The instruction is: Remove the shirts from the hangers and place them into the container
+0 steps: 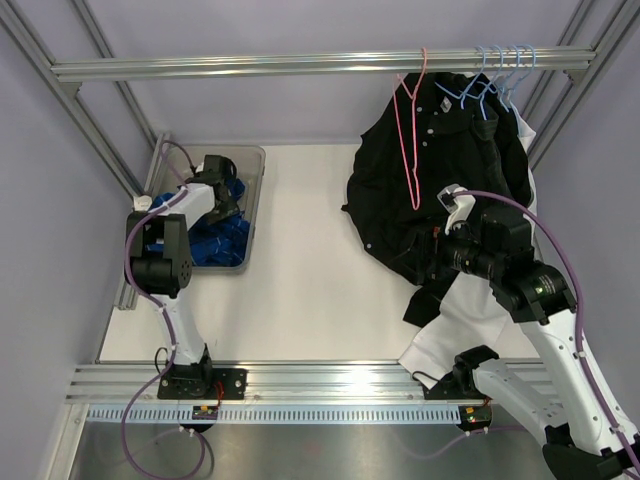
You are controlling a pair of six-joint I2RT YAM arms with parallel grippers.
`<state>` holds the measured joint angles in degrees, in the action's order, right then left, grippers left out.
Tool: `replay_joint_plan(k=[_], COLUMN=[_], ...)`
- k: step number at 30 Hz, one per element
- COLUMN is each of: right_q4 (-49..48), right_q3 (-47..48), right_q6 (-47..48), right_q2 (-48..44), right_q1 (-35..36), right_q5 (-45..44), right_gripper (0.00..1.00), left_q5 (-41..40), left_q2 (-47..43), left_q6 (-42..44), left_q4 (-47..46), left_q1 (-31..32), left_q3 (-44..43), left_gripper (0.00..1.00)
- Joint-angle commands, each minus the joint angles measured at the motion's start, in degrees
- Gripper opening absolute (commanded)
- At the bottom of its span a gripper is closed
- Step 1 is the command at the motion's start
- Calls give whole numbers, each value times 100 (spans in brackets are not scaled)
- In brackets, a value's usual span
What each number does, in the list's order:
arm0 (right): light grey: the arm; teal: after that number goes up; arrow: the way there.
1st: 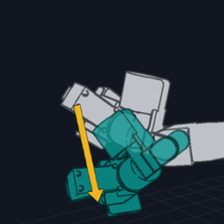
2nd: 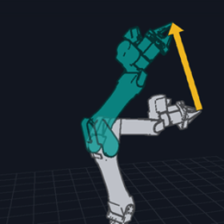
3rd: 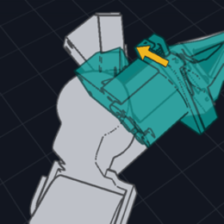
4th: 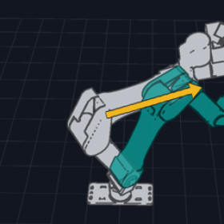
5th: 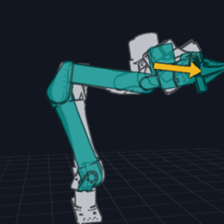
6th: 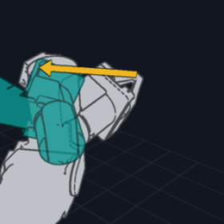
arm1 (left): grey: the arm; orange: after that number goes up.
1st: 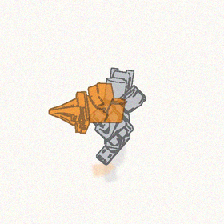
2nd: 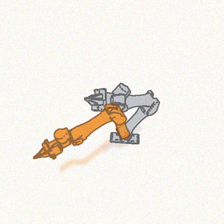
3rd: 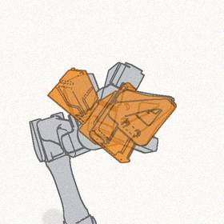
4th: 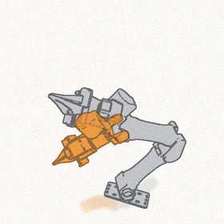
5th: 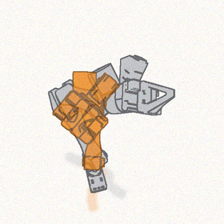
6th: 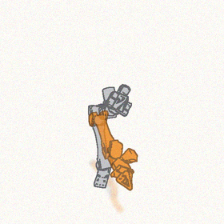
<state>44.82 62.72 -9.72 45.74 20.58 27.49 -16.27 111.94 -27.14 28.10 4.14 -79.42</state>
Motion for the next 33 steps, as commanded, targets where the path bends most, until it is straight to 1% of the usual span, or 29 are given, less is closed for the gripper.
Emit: replay_joint_plan(k=[1,3,4,7,8,9,10,11,12,13,14,15,16,18,19,20,21,22,23,24,25,26,28,33], right_q4=[-166,-131,-122,44,201,299,386,553,650,764,1035,1168,1300,1565,1600,1522,1521,1452,1312,1241,1075,969,636,370], right_q3=[179,397,495,1048,1232,1660,1873,2111,2591,2849,3121,3654,3903,4535,4678,4888,4969,5022,5057,5118,5119,5110,4987,4706], right_q6=[-31,-13,-4,-13,-39,-22,-4,-21,-48,-48,-65,-100,-127,-136,-118,-110,-92,-75,-100,-109,-153,-240,-250,-110], right_q2=[58,128,163,356,522,620,699,874,963,1085,1365,1516,1691,2149,2289,2517,2615,2712,2895,2984,3063,3212,3310,3679], right_q1=[43,43,43,43,43,43,43,43,43,34,34,25,25,-45,-210,-447,-449,-719,-870,-1019,-1325,-1450,-1609,-1750], right_q5=[-85,-138,-243,-436,-628,-683,-735,-1014,-1252,-1724,-2007,-2341,-2910,-3230,-3371,-3355,-3355,-3242,-3180,-3092,-2822,-2697,-2180,-1958], right_gripper=[100,99,99,99,99,99,99,99,99,100,99,99,99,100,99,99,99,100,99,100,99,99,97,94], left_q5=[-131,44,80,159,186,238,247,326,396,466,537,668,730,923,994,1134,1213,1284,1345,1459,1530,1591,1723,1768], left_q2=[-14,-400,-549,-1181,-1366,-1733,-1920,-2113,-2315,-2735,-2965,-3194,-3631,-4038,-4249,-4825,-4831,-5022,-5381,-5550,-5725,-6040,-6271,-6728], left_q6=[-64,-55,-38,85,120,190,217,235,279,314,349,436,507,673,735,832,876,920,947,964,991,1017,1035,1088], left_q4=[29,38,73,336,380,485,556,731,819,881,960,1004,1057,1242,1294,1399,1461,1514,1610,1646,1672,1716,1804,2059], left_q1=[-71,-71,-71,-71,-71,-71,-63,-63,-54,-28,-1,69,104,174,175,183,183,183,183,183,183,183,192,254], left_q3=[-135,-109,-118,-179,-171,-153,-136,-118,-109,-31,31,101,215,312,374,496,558,620,777,848,927,1085,1191,1428], left_gripper=[49,54,60,70,78,82,85,92,95,98,99,99,99,99,99,99,99,99,99,99,99,99,99,99])
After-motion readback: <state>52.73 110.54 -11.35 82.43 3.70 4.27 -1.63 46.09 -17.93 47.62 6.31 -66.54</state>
